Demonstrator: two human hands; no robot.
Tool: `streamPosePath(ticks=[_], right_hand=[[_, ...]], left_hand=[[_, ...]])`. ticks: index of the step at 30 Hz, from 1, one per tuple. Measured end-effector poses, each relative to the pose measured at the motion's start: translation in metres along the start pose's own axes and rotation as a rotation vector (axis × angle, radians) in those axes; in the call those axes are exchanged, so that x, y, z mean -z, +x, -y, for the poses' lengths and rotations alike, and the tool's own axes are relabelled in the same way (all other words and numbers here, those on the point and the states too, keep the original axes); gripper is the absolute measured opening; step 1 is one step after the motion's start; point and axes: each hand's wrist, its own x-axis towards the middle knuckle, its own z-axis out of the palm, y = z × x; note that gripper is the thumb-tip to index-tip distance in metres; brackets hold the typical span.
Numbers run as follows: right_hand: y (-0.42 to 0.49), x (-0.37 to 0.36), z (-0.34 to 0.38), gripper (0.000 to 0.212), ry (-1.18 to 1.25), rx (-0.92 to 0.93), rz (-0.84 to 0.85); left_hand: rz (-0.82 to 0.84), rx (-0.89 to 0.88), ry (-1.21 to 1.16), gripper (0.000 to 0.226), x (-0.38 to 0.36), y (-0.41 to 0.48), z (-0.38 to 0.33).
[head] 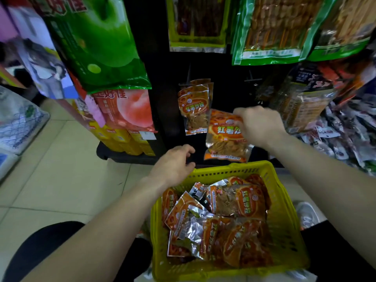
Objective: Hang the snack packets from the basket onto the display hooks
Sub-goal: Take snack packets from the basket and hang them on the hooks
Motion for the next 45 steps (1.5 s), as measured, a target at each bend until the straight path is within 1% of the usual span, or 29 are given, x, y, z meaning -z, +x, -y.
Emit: streamPosePath(ticks=[4, 8, 11, 15, 17, 20, 23, 26, 28, 29, 32, 33, 34, 36, 40, 45], right_hand=[[0.043, -0.017, -0.003, 0.012, -0.036, 0.011, -0.021], [0.082, -0.058, -0.005, 0.026, -0.082, 0.015, 0.011], [0.112, -0.093, -0.003, 0.034, -0.089, 0.010, 0.073], [0.149, -0.136, 0.010, 0.034, -0.136, -0.001, 0.107], [0.168, -0.155, 0.015, 0.039, -0.083, 0.027, 0.140], [0.195, -0.176, 0.018, 0.037, 0.056, 0.028, 0.184], [0.218, -0.191, 0.018, 0.032, 0.141, 0.007, 0.157], [0.232, -0.200, 0.014, 0.026, 0.155, -0.030, 0.108], [0.235, -0.203, 0.010, 0.025, 0.111, -0.031, 0.081], [0.234, -0.203, 0.007, 0.030, 0.087, -0.022, 0.064], [0.226, -0.201, -0.008, 0.065, 0.101, -0.038, 0.049], [0.221, -0.200, -0.014, 0.073, 0.128, -0.066, 0.039], [0.215, -0.197, -0.019, 0.076, 0.154, -0.096, 0.027], [0.200, -0.193, -0.028, 0.075, 0.189, -0.145, 0.028], [0.165, -0.186, -0.041, 0.077, 0.160, -0.197, 0.164], [0.122, -0.174, -0.044, 0.076, 0.140, -0.188, 0.284]], left_hand=[[-0.003, -0.004, 0.066, 0.041, -0.007, 0.029, 0.012], [0.050, 0.038, 0.093, 0.040, -0.031, 0.078, 0.025], [0.085, 0.045, 0.122, 0.049, -0.058, 0.121, 0.037], [0.091, 0.091, 0.094, 0.064, -0.096, 0.176, 0.056], [0.075, 0.120, 0.096, 0.068, -0.114, 0.199, 0.066], [0.037, 0.161, 0.151, 0.071, -0.133, 0.229, 0.080], [-0.028, 0.195, 0.152, 0.071, -0.140, 0.250, 0.092], [-0.077, 0.174, 0.164, 0.076, -0.144, 0.258, 0.099], [-0.087, 0.174, 0.203, 0.081, -0.147, 0.259, 0.103], [-0.090, 0.184, 0.217, 0.083, -0.148, 0.259, 0.104], [-0.074, 0.213, 0.220, 0.085, -0.148, 0.261, 0.106], [-0.057, 0.220, 0.219, 0.085, -0.147, 0.261, 0.105], [-0.038, 0.231, 0.212, 0.086, -0.146, 0.260, 0.103], [-0.001, 0.262, 0.183, 0.087, -0.144, 0.256, 0.096], [0.048, 0.281, 0.131, 0.087, -0.134, 0.245, 0.086], [0.037, 0.238, 0.086, 0.080, -0.116, 0.219, 0.072]])
